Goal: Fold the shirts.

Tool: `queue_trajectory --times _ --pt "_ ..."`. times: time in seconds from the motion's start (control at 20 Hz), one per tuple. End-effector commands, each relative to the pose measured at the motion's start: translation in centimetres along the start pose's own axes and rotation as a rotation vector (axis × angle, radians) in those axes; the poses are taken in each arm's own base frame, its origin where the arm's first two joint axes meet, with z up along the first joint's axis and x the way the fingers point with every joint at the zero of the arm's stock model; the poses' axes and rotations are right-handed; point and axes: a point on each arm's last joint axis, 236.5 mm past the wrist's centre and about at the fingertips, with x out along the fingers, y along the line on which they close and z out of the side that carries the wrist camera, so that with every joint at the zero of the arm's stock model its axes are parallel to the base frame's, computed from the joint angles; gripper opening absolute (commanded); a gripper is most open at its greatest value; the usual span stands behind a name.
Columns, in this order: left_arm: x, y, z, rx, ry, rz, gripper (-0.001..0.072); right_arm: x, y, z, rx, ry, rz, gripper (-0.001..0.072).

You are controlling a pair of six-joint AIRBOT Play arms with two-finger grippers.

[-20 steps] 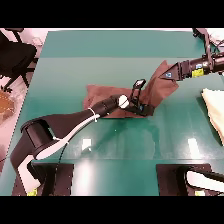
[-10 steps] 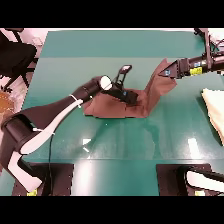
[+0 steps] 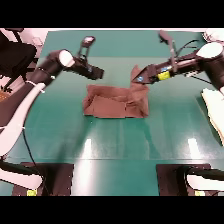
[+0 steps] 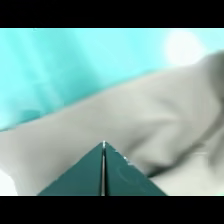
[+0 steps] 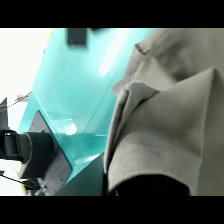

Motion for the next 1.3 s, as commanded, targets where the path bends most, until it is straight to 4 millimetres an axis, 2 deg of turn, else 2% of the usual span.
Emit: queue_trajectory --times 0.0,0.1,0.25,0.4,0.6,0.7,0.95,1.0,1.1,1.15,1.25 --pt "-3.9 6.9 1.2 -0.032 -0.031 0.130 0.0017 4.9 1.2 -0.8 0.039 0.044 0.019 0.0019" --pt "-5.0 9.0 1.1 -0.045 -0.030 0.156 0.0018 7.3 1.5 -1.2 0.057 0.063 0.023 0.0019" --pt "-5.5 10.2 0.4 -0.020 0.003 0.173 0.0019 10.3 1.6 -1.8 0.073 0.080 0.022 0.0019" --pt "-5.5 10.3 0.4 -0.011 0.003 0.176 0.0019 12.5 1.5 -1.2 0.066 0.067 0.018 0.0019" --pt "-5.5 10.2 0.4 -0.013 0.001 0.173 0.0019 15.1 2.6 0.9 0.030 0.070 0.043 0.0019" --pt "-5.5 10.0 0.5 -0.020 -0.002 0.164 0.0020 16.2 2.5 1.7 0.040 0.075 0.050 0.0020" --pt "-5.5 9.9 0.5 -0.025 -0.002 0.158 0.0020 19.3 1.9 2.1 0.081 0.118 0.063 0.0025" --pt "-5.5 9.9 0.5 -0.032 -0.005 0.158 0.0020 20.0 2.0 1.9 0.077 0.127 0.067 0.0074" --pt "-5.6 10.0 0.6 -0.041 -0.008 0.161 0.0020 21.1 2.0 1.6 0.074 0.130 0.067 0.0380" --pt "-5.7 10.1 0.7 -0.036 -0.011 0.168 0.0020 21.5 2.1 1.8 0.072 0.113 0.064 0.0439" --pt "-6.4 9.9 1.2 -0.030 -0.034 0.170 0.0020 22.0 2.3 2.8 0.063 0.061 0.060 0.0439"
